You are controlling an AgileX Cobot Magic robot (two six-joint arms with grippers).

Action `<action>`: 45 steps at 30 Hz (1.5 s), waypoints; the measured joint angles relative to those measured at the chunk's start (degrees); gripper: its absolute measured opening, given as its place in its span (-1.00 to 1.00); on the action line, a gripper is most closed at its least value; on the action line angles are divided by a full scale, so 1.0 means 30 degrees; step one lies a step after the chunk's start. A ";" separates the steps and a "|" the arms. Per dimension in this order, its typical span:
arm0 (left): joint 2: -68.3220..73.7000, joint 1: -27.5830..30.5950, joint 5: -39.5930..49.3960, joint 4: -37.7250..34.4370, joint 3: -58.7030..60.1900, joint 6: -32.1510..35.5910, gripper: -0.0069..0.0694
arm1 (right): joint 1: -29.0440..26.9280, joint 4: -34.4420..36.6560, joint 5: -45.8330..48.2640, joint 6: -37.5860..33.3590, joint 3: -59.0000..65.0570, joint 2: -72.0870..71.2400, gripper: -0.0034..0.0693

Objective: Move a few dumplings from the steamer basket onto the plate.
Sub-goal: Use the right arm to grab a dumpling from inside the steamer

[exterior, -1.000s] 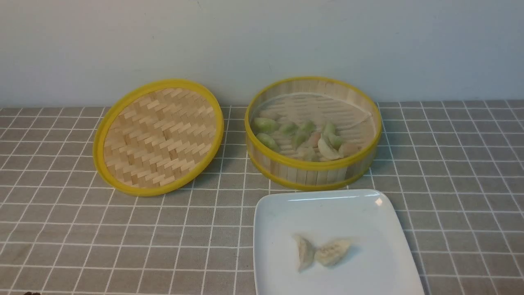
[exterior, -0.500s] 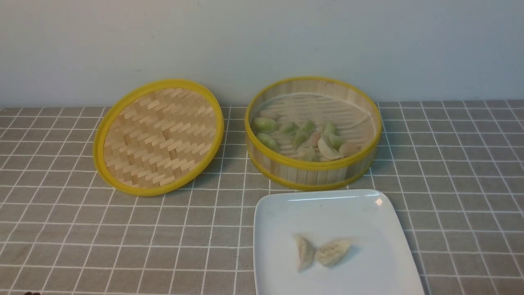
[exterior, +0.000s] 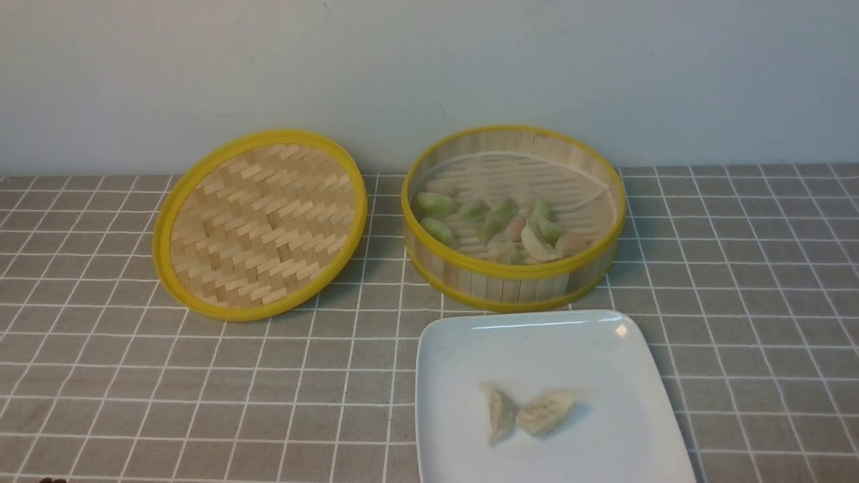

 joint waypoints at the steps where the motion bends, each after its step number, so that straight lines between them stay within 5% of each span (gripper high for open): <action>1: 0.0000 0.0000 0.0000 0.0000 0.0000 0.0000 -0.83 | 0.0000 0.0000 0.0000 0.0000 0.0000 0.0000 -0.95; 5: 0.0000 0.0000 0.0000 0.0000 0.0000 0.0000 -0.83 | 0.0000 0.0488 -0.0352 0.0309 0.0042 0.0000 -0.95; 14: 0.0000 0.0000 0.0000 0.0000 0.0000 0.0000 -0.83 | 0.0000 0.8660 -0.6177 0.3884 0.0167 0.0000 -0.95; 18: 0.0000 0.0000 0.0000 0.0000 0.0000 0.0000 -0.83 | 0.0000 1.0222 -0.7157 0.4131 0.0167 0.0000 -0.95; 35: 0.0000 0.0000 0.0000 0.0682 0.0000 0.0498 -0.83 | 0.0000 0.9465 -0.8182 0.2144 -0.0620 0.0000 -0.95; 45: 0.0000 0.0000 0.0000 0.0571 0.0000 0.0498 -0.83 | 0.0000 0.5900 -0.3743 0.1241 -0.4579 0.3129 -0.95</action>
